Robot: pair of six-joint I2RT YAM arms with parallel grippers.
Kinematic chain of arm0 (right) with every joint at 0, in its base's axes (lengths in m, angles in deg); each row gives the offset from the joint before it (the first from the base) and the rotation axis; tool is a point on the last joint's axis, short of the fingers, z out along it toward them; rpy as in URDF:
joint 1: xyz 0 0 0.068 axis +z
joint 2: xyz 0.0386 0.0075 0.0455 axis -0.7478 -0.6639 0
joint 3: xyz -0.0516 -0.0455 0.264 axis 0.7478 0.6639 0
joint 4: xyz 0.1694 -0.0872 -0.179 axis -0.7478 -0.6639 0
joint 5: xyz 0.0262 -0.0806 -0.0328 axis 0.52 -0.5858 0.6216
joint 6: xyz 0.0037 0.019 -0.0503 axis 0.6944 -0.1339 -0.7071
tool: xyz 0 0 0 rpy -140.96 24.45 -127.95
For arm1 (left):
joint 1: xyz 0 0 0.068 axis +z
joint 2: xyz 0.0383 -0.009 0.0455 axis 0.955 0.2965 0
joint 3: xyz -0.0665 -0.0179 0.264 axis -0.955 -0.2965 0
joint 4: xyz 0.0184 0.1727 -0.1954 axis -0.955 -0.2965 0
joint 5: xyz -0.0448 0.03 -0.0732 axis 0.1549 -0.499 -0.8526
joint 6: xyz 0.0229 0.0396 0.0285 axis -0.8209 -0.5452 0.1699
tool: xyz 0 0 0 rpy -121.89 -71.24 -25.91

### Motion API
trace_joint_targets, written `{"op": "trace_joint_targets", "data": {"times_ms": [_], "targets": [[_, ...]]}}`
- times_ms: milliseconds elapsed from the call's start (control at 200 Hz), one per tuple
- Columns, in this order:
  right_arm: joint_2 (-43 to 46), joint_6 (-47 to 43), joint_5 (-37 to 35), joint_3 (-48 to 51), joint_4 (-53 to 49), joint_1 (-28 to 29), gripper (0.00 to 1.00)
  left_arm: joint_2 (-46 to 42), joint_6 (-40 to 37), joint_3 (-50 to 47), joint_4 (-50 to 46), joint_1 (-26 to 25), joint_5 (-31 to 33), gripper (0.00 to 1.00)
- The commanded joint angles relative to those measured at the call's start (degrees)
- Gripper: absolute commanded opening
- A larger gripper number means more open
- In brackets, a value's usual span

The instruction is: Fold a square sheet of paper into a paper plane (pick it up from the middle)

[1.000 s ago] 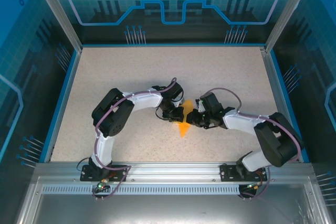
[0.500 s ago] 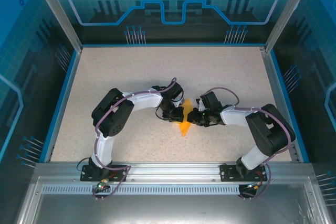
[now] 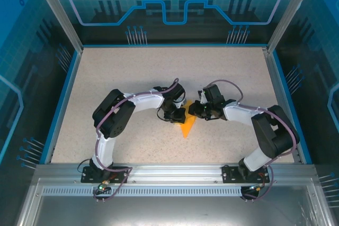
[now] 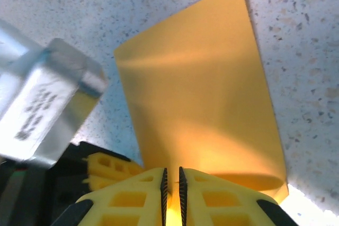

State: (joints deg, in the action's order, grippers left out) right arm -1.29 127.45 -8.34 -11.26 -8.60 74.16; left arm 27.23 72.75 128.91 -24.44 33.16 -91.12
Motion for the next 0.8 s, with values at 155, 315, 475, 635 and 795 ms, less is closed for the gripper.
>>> {"op": "trace_joint_targets", "data": {"times_ms": [155,315,475,635,795], "targets": [[-4.1,-2.9,0.0,-0.7,-1.3,-2.1,0.17,3.3,-2.1,-0.9,-3.5,-0.3,9.1,0.12],[-3.3,-4.5,-2.1,0.2,-3.6,-2.7,0.17,2.2,-2.5,0.2,-4.4,-0.4,9.4,0.12],[-3.1,-5.6,-3.2,1.9,-3.9,-3.1,0.16,0.6,-2.8,1.4,-4.8,-0.3,8.0,0.13],[-2.9,-5.6,-3.6,3.6,-3.5,-3.1,0.16,-1.2,-3.3,3.4,-6.3,-0.3,7.4,0.15],[-2.1,-5.0,-2.8,4.5,-3.1,-2.9,0.16,-3.9,-3.4,4.9,-7.2,-0.4,7.5,0.17]]}}
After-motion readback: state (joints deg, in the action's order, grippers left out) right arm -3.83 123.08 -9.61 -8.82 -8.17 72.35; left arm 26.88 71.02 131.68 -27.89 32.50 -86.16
